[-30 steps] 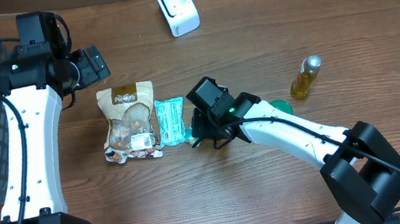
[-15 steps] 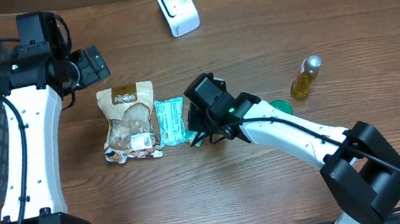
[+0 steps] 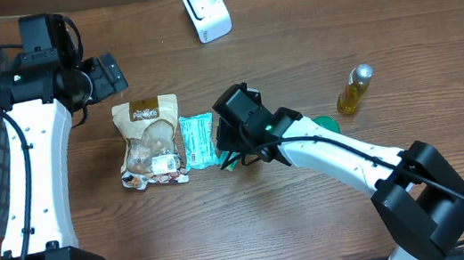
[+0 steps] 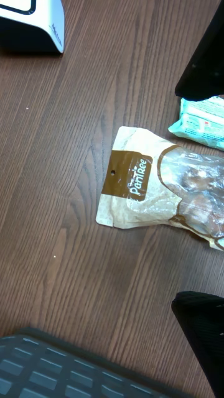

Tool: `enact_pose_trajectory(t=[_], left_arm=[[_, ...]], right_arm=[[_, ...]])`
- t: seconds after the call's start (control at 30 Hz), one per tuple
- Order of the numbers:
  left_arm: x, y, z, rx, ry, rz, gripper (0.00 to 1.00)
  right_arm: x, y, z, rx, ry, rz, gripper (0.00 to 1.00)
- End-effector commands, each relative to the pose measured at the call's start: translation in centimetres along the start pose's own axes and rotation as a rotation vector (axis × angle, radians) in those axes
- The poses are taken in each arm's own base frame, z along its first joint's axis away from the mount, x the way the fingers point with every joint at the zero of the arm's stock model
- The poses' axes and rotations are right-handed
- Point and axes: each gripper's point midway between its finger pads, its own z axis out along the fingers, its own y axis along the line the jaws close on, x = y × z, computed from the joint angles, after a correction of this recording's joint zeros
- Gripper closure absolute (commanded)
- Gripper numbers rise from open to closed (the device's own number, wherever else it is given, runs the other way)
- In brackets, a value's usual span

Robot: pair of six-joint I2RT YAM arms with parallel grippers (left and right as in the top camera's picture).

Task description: Scan the item barcode

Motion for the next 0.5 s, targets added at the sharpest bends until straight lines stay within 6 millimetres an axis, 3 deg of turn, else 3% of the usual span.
enact_pose_trajectory(t=[0.0,0.1,0.17,0.3,0.47], left_arm=[[-0.2,-0.3,-0.3,0.004,-0.011,0.013,0.01],[-0.2,-0.3,-0.3,0.004,-0.011,0.013,0.00],[-0.2,-0.3,-0.3,0.004,-0.011,0.013,0.01],[-0.2,-0.3,-0.3,0.004,-0.011,0.013,0.00],[-0.2,-0.3,-0.3,0.004,-0.011,0.013,0.00]], right_arm=[[-1.0,-0.1,-0.4,0.010,-0.052,-0.007,0.88],[-3.8,-1.5,-0.8,0.060,-0.146,0.027,0.88],[-4.4,-3.4,-0.9,0.106,-0.134,0.058,0.88],[-3.3,-6.2,-1.1,0.189,-0.055,0.097,0.88],[-0.2,-5.7,-1.1,0.161,0.088,0.097,0.87]])
